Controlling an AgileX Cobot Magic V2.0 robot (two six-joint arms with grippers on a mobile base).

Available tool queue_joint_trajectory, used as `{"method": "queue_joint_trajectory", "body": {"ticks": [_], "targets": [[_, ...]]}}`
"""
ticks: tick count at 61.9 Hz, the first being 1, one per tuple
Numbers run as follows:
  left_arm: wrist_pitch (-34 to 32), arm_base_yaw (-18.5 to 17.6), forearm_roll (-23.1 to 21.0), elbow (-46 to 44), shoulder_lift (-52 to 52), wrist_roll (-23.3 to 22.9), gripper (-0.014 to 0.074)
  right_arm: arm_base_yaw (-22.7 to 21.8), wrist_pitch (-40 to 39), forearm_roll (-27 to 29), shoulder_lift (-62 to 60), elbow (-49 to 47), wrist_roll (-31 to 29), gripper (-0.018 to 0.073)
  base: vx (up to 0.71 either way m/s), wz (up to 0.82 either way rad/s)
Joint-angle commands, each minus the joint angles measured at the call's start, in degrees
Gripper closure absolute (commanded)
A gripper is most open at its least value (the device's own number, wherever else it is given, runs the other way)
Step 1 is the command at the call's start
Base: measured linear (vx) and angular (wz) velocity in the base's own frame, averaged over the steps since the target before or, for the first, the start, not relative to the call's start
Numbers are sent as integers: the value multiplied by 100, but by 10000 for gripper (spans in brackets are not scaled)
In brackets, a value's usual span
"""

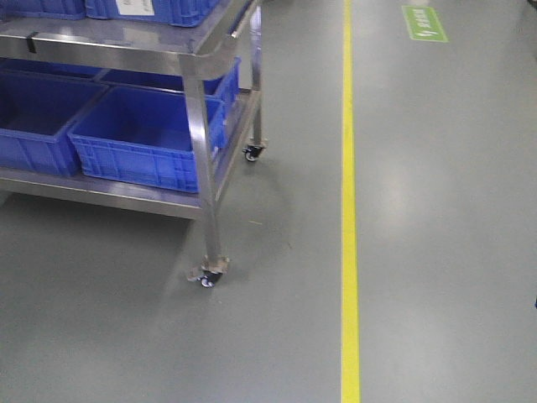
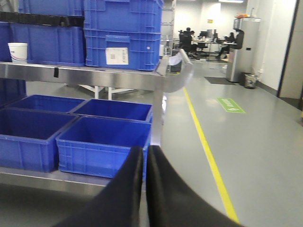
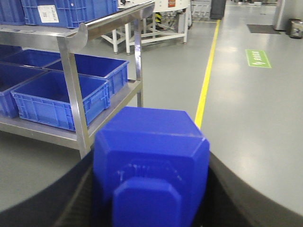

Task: Pour parts from conveyor to right shelf
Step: 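Drive down the aisle between shelves of blue bins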

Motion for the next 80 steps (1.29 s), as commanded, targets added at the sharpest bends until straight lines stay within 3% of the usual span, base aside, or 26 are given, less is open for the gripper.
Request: {"method": "queue_joint_trajectory", "body": {"ticks": [1,18,50,80], "targets": [[-438,-43,-3,181,-67,-45,603,-15,-451,-42,98,-150,-23,565,53,27],[-438,-43,-3,181,-67,-45,603,-15,-446,-42,98,-150,-23,565,47,56],[-438,-43,-3,181,-67,-45,603,-9,-446,-59,98,-150,-23,565,32,107],[-438,-43,-3,181,-67,-45,603,-9,-427,-60,98,-150,-23,565,17,81]]}}
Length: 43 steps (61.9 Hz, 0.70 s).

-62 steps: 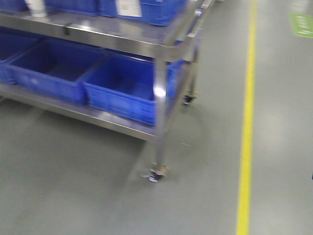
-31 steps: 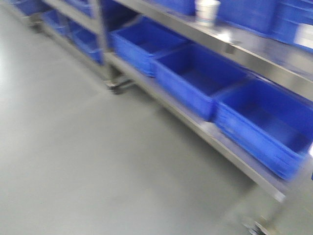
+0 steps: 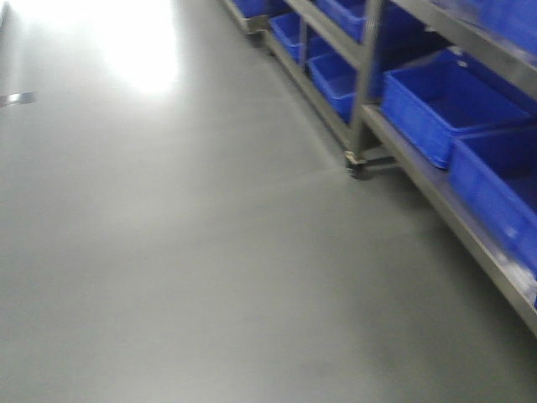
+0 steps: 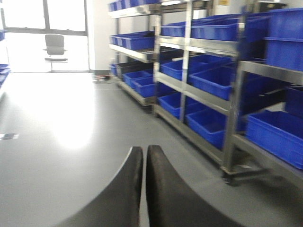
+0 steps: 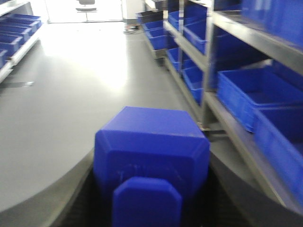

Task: Pour parts from conveyor to right shelf
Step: 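Drive down the aisle between shelves of blue bins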

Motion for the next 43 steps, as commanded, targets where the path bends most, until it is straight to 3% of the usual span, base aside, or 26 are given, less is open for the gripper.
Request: {"method": "queue_joint_trajectory", "body": {"ticks": [1,19,43], "targets": [[-438,-43,-5,181,-67,-45,603,-9,-438,-54,98,-150,-29,565,11,76],[-438,-43,-5,181,-67,-45,603,-9,-438,-54,98,-150,-29,565,10,64],[-438,-43,-5,181,-67,-45,603,-9,-438,-54,98,-150,-29,565,19,36]]}}
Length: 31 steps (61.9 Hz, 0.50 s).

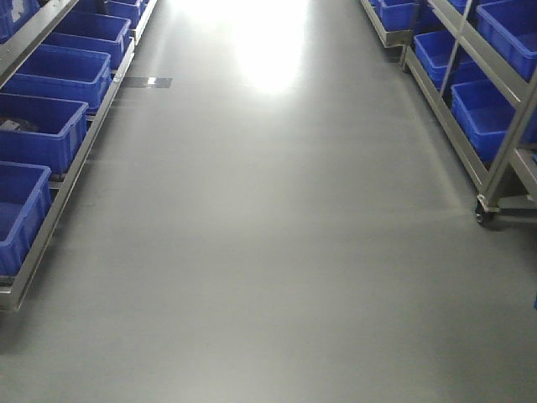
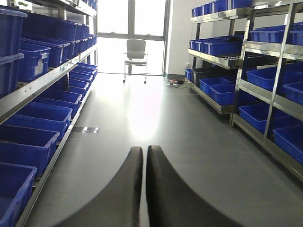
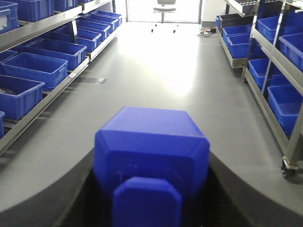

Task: Pour parts from conveyor to right shelf
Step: 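Drive down the aisle between shelves of blue bins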

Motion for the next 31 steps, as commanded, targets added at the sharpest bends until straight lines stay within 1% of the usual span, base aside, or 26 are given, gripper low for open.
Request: {"method": "queue_joint_trajectory", "body": {"ticks": [1,14,31], "targets": [[-438,-43,-5,181,-67,-45,603,-9,-445,-54,98,-150,-29,565,31,15],[-438,-43,-5,181,-67,-45,603,-9,-445,-54,98,-150,-29,565,37,1],[-438,-43,-5,181,-67,-45,603,-15,-453,-48,98,-150,-29,565,52,-18]]}}
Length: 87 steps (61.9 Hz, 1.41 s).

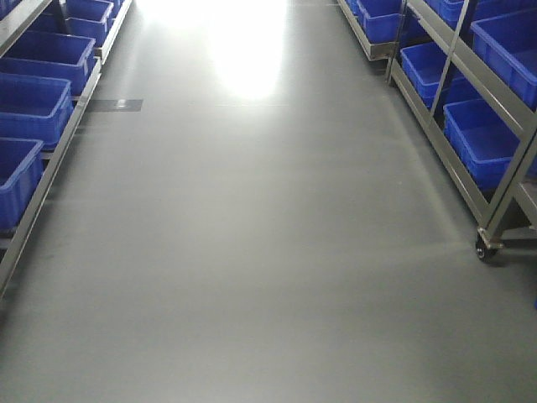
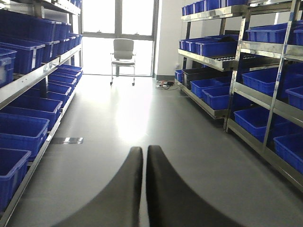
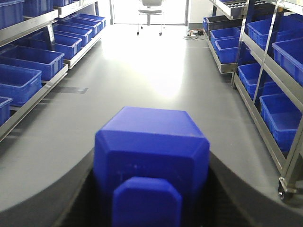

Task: Pour parts from conveyor to right shelf
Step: 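Drive down the aisle between shelves of blue bins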

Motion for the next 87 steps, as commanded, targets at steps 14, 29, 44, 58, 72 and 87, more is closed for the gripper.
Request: {"method": "queue_joint_trajectory", "body": {"ticks": [14,29,44,58,72,87], "targets": [[-438,-43,-5,181,-67,-45,603,-15,-448,-48,98,-150,-29,565,61,-9],[-438,-43,-5,181,-67,-45,603,-15,-448,-48,98,-150,-29,565,65,4],[-438,-43,-5,181,-67,-45,603,-15,-448,-48,98,-150,-29,565,67,7],[-438,-43,-5,181,-67,-45,603,-15,-448,-48,98,-150,-29,565,68,2],[-438,-43,-5,181,-67,-45,603,-15,-425,-48,98,-150,-29,565,70,-6],[-438,-43,-5,181,-67,-45,603,-15,-425,-48,98,-150,-29,565,71,-8]]}}
